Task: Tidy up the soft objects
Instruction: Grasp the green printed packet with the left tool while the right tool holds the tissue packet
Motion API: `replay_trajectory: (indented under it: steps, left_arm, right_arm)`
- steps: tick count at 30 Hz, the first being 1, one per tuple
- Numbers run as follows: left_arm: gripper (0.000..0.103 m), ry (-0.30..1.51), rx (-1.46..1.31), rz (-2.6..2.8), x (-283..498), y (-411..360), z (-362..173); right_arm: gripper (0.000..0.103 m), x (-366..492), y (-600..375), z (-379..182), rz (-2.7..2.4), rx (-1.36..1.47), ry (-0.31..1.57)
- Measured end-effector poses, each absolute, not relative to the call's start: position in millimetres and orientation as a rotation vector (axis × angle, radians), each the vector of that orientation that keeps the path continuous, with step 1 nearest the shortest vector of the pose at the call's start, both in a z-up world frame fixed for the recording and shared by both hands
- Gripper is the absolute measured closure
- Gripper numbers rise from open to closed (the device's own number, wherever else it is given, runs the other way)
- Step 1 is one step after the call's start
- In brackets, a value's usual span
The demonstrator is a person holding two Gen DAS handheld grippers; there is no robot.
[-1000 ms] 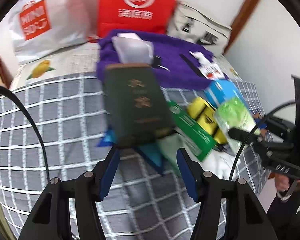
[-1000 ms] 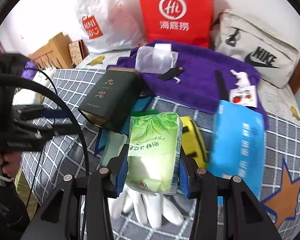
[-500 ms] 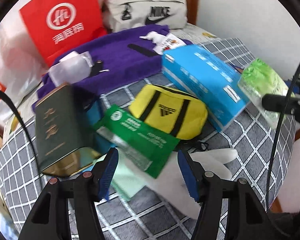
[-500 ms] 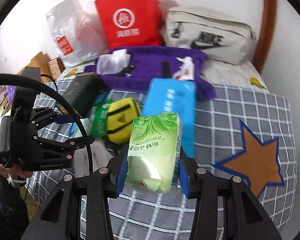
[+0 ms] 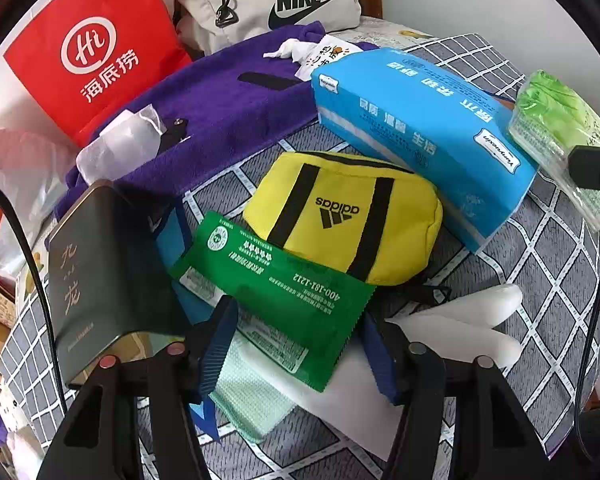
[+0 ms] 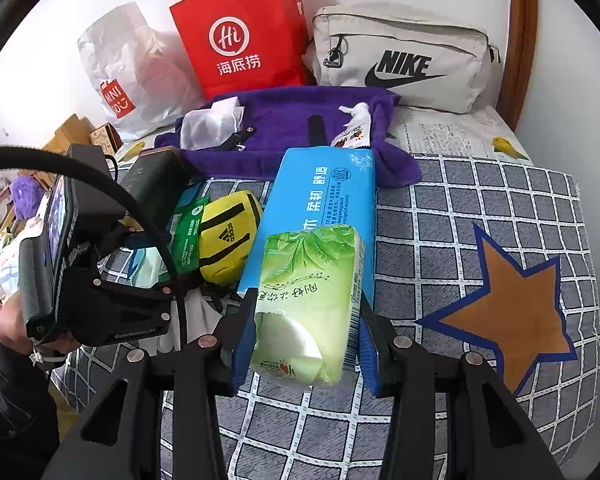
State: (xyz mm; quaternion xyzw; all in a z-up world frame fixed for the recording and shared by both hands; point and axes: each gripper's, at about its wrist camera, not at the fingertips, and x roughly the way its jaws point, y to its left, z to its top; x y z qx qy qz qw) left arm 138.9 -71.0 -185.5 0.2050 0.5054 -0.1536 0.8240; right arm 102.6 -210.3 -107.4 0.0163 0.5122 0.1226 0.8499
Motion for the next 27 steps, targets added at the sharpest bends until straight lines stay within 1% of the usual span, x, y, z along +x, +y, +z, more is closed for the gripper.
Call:
replay_trajectory:
  steps: [2, 3, 6, 8, 14, 18, 21, 27]
  left_arm:
    - [0.063, 1.073, 0.432, -0.335, 139.8, -71.2, -185.4]
    - [0.072, 1.083, 0.417, -0.340, 140.5, -70.2, -184.5]
    - [0.081, 1.080, 0.377, -0.330, 141.1, -63.8, -173.7]
    - [0.083, 1.066, 0.354, -0.335, 140.7, -58.9, -163.2]
    - [0.083, 1.029, 0.325, -0.288, 147.0, -43.4, -142.2]
    - [0.086, 1.019, 0.309, -0.253, 150.2, -32.3, -133.7]
    - [0.092, 1.021, 0.291, -0.241, 152.4, -25.0, -133.1]
    - [0.093, 1.033, 0.240, -0.226, 161.8, -18.7, -136.8]
  right_arm:
    - [0.059, 101.8, -211.4, -107.5, 0.258, 0.038, 1.077]
    - [0.059, 101.9, -212.2, -107.4, 0.258, 0.039, 1.077]
    - [0.059, 102.3, -214.8, -107.6, 0.252, 0.047, 1.078]
    - [0.059, 103.2, -215.1, -108.8, 0.254, 0.053, 1.080]
    - [0.059, 105.1, -212.7, -111.1, 0.269, 0.052, 1.087]
    - [0.059, 107.4, -214.1, -111.2, 0.274, 0.055, 1.088]
    - [0.059, 110.0, -215.0, -113.3, 0.277, 0.060, 1.091]
    - [0.059, 113.3, -214.4, -115.9, 0.282, 0.066, 1.096]
